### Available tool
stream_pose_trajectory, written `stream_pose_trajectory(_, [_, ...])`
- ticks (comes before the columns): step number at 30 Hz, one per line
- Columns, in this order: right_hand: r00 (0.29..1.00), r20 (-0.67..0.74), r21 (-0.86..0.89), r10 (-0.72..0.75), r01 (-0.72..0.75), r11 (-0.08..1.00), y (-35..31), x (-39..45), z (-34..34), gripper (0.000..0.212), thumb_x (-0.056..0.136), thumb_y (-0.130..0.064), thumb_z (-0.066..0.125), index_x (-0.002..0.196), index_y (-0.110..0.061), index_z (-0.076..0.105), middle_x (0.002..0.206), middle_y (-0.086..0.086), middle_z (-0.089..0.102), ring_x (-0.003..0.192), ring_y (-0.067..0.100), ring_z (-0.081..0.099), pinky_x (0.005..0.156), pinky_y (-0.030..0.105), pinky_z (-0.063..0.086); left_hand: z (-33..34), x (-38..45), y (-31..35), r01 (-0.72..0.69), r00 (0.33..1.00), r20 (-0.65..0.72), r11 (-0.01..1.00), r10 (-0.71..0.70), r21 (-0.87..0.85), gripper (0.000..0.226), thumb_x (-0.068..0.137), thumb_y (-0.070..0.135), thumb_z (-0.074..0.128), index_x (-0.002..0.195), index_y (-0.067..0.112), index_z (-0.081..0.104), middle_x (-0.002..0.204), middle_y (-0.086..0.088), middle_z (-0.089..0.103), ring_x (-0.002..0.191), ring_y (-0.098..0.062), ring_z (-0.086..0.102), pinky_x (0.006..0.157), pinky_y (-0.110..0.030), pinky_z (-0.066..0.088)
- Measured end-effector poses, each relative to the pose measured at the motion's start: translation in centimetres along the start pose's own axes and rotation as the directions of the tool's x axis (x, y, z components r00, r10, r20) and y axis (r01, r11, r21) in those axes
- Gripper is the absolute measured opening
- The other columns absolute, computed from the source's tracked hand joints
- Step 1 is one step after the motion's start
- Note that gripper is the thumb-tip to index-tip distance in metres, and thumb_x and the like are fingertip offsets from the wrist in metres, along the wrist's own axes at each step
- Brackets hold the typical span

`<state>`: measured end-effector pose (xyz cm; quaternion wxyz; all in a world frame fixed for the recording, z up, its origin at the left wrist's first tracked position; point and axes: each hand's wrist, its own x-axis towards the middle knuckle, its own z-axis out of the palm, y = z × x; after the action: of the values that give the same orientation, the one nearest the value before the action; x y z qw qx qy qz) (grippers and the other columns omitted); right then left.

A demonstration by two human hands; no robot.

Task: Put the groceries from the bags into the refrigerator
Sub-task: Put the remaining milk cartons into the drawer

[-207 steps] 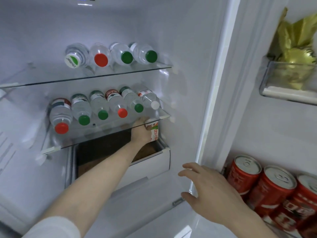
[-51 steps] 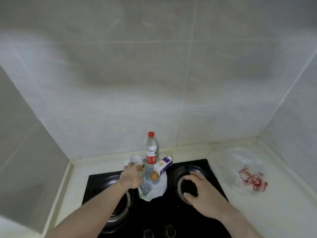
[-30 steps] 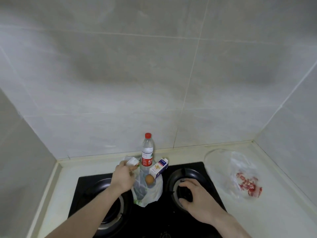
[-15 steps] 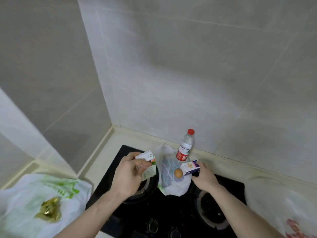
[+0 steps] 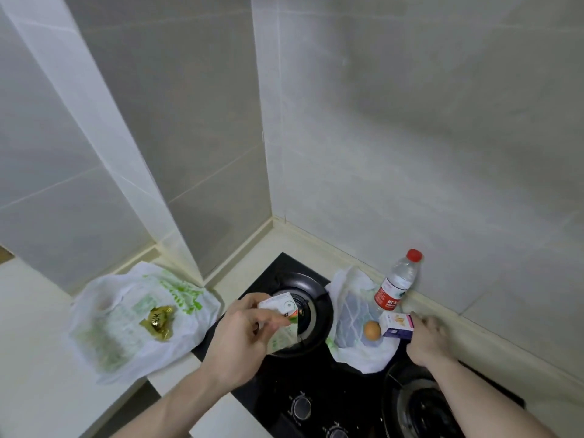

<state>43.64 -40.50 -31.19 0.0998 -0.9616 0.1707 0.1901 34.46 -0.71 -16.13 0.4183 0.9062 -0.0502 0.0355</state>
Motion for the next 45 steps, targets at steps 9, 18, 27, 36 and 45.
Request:
stream_pose_trajectory(9, [0.998,-0.053,-0.053,-0.017,0.014,0.998,0.8,0.8,0.0,0.052,0.086,-0.041,0.075,0.126,-0.021,0.048,0.137,0.005,0.05,0.126,0.03,0.049,0.099,0.036,0.045,1.2,-0.5,2.8,0.011,1.0,0.01,0.998,-0.012,0.054,0.027,0.093,0.031,0.069,0.088,0.057,0.073,0.122,0.034,0.049,0.094,-0.01,0.063,0.081,-0.023,0.051])
stream_pose_trajectory(18, [0.974,-0.204,0.416,-0.098,0.177,0.892,2.5,-4.1,-3.6,0.039,0.074,-0.031,0.085,0.102,-0.028,0.058,0.101,-0.006,0.068,0.089,0.016,0.066,0.071,0.033,0.05,1.3,-0.1,5.2,-0.074,0.996,0.052,0.997,0.076,-0.025,0.027,0.094,0.029,0.068,0.092,0.055,0.074,0.123,0.028,0.055,0.109,-0.012,0.062,0.088,-0.03,0.053])
stream_pose_trajectory(27, [0.96,-0.281,0.711,0.015,0.198,0.674,1.7,-17.9,-8.0,0.04,0.073,-0.035,0.09,0.106,-0.038,0.068,0.098,-0.028,0.073,0.089,-0.011,0.067,0.074,0.011,0.048,0.3,1.4,6.6,-0.17,0.956,0.194,0.955,0.22,-0.244,0.036,0.095,0.012,0.068,0.091,0.047,0.078,0.117,0.027,0.057,0.111,-0.006,0.061,0.083,-0.016,0.052])
stream_pose_trajectory(36, [0.901,-0.293,0.769,0.319,0.024,0.639,-1.3,-31.2,-6.7,0.05,0.065,-0.028,0.093,0.107,-0.038,0.067,0.105,-0.017,0.068,0.089,-0.008,0.065,0.08,0.016,0.055,0.4,3.7,8.1,-0.257,0.8,0.435,0.891,0.413,-0.374,0.04,0.094,0.012,0.069,0.087,0.05,0.078,0.123,0.028,0.054,0.101,-0.007,0.064,0.084,-0.016,0.05])
stream_pose_trajectory(45, [0.72,-0.353,0.852,0.598,-0.017,0.523,-3.9,-44.7,-4.1,0.047,0.07,-0.023,0.092,0.107,-0.037,0.067,0.102,-0.032,0.068,0.092,-0.003,0.064,0.074,0.013,0.051,1.5,0.4,11.9,-0.356,0.553,0.573,0.794,0.604,-0.494,0.037,0.094,0.015,0.068,0.085,0.049,0.077,0.127,0.032,0.047,0.103,0.006,0.057,0.085,-0.006,0.044])
